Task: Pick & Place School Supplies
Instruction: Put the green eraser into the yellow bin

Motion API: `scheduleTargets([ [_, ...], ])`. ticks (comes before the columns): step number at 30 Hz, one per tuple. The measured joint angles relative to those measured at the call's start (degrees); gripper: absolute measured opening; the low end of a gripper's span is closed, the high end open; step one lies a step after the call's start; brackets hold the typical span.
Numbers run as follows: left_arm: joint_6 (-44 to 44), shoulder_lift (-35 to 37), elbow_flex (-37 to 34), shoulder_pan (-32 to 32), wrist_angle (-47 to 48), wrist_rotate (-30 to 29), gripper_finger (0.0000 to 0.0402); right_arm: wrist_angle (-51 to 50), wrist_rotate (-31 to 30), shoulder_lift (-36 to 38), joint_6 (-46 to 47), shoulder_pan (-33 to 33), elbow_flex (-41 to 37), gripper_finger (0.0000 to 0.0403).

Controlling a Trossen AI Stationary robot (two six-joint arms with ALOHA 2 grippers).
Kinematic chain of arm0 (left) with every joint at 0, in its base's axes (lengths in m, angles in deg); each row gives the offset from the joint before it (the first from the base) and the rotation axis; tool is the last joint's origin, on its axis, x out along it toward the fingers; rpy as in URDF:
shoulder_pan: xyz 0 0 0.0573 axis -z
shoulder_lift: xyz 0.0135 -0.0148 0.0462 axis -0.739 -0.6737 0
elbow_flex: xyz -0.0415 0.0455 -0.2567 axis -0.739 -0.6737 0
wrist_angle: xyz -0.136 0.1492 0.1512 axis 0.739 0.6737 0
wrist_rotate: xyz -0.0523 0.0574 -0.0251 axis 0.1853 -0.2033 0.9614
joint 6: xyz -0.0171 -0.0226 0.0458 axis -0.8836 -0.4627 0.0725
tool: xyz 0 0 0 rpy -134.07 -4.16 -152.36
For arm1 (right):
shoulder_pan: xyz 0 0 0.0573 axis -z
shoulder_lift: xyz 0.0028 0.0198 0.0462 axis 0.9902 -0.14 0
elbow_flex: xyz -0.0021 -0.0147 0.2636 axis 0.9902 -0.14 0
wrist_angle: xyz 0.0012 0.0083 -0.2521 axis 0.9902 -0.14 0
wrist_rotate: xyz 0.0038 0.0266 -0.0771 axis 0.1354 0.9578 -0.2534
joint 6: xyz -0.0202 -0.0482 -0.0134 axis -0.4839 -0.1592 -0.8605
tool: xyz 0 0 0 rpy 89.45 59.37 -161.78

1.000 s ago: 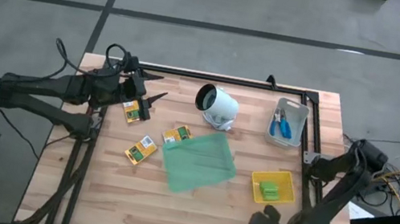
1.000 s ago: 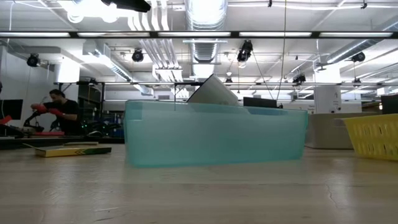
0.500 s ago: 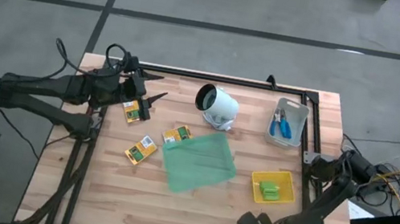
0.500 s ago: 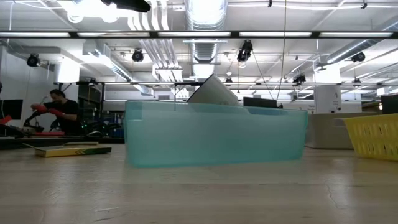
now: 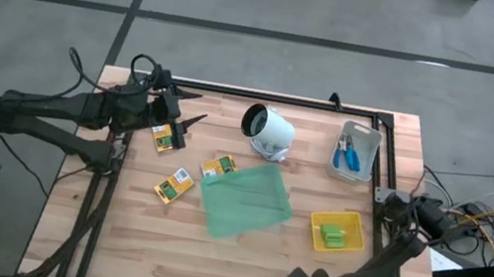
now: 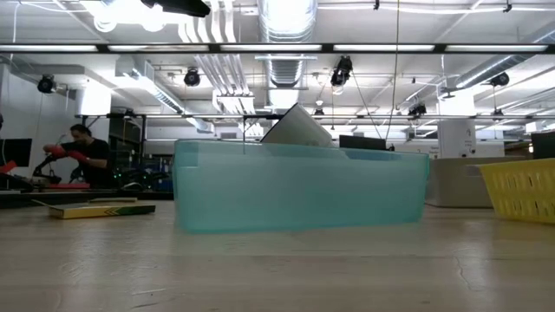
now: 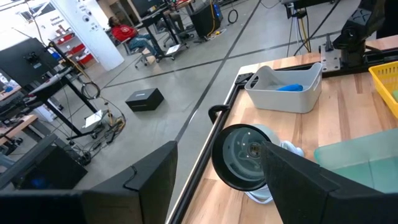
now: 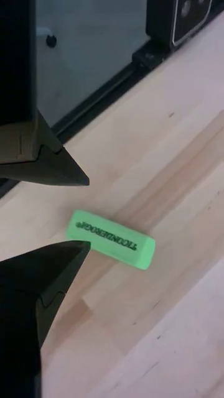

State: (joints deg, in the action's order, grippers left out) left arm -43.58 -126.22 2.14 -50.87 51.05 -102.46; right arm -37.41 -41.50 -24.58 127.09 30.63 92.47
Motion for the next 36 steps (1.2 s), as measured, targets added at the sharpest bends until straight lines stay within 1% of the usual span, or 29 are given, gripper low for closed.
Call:
scheduleTargets([
  [4, 0.0, 0.0, 0.0, 0.0, 0.0, 0.0, 0.0236, -0.1, 1.4, -0.5, 0.7, 1.0, -0.1, 0.0151],
  [11, 0.0, 0.0, 0.0, 0.0, 0.0, 0.0, 0.0236, -0.1, 1.4, -0.6, 0.8, 2.6, -0.7, 0.0151],
  [14, 0.0, 0.0, 0.0, 0.0, 0.0, 0.0, 0.0236, -0.1, 2.3, -1.2, 0.6, 3.1, -0.8, 0.0151],
  [18, 0.0, 0.0, 0.0, 0.0, 0.0, 0.0, 0.0236, 0.1, 3.8, -2.0, 0.4, 3.4, -0.9, 0.0151],
  [30, 0.0, 0.0, 0.0, 0.0, 0.0, 0.0, 0.0236, 0.3, 4.3, -3.9, 0.4, 3.4, -1.0, 0.0150],
  [36, 0.0, 0.0, 0.0, 0.0, 0.0, 0.0, 0.0236, 0.2, 4.4, -3.9, 0.3, 3.5, -1.0, 0.0137],
])
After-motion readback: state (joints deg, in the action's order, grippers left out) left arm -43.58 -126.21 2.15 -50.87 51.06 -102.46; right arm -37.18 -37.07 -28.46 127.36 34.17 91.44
